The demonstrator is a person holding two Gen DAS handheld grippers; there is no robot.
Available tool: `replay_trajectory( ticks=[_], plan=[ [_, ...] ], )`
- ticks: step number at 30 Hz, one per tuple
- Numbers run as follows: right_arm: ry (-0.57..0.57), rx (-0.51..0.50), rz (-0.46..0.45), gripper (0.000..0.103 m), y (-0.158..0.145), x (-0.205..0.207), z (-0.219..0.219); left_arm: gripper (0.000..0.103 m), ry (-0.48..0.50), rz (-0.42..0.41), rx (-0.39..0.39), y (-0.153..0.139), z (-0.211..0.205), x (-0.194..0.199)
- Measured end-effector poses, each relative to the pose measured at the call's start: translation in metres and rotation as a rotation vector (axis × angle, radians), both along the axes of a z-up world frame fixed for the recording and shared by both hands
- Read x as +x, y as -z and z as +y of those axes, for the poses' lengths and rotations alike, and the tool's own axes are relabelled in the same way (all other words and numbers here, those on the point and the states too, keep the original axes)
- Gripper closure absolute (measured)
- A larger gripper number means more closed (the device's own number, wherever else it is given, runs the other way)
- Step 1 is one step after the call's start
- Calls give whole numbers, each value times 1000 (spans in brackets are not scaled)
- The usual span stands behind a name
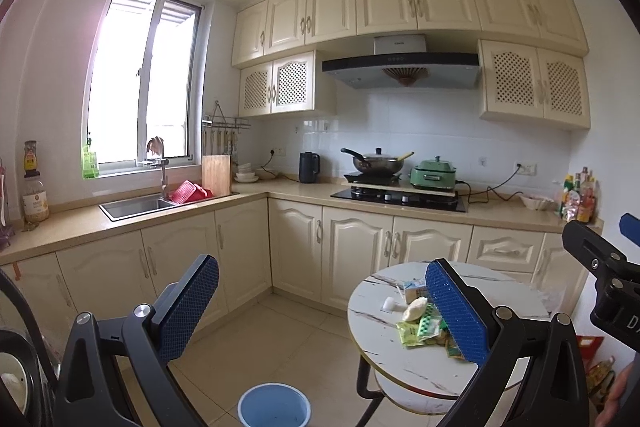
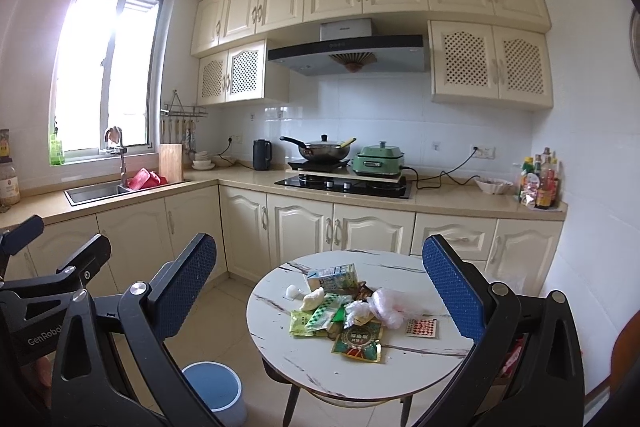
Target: Collect trash
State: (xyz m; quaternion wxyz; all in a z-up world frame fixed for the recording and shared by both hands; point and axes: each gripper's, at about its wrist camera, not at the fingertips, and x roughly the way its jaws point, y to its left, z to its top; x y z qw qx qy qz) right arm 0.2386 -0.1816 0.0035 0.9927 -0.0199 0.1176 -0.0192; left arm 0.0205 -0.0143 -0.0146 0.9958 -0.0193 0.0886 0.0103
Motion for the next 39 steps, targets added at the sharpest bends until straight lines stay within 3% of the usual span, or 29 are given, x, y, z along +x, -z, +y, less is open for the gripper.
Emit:
replay_trajectory(
  ticks=[39],
  plan=[
    [-24,4,-4,0,2,1,-2,1,-33,-76,8,2,-3,-4]
  ],
)
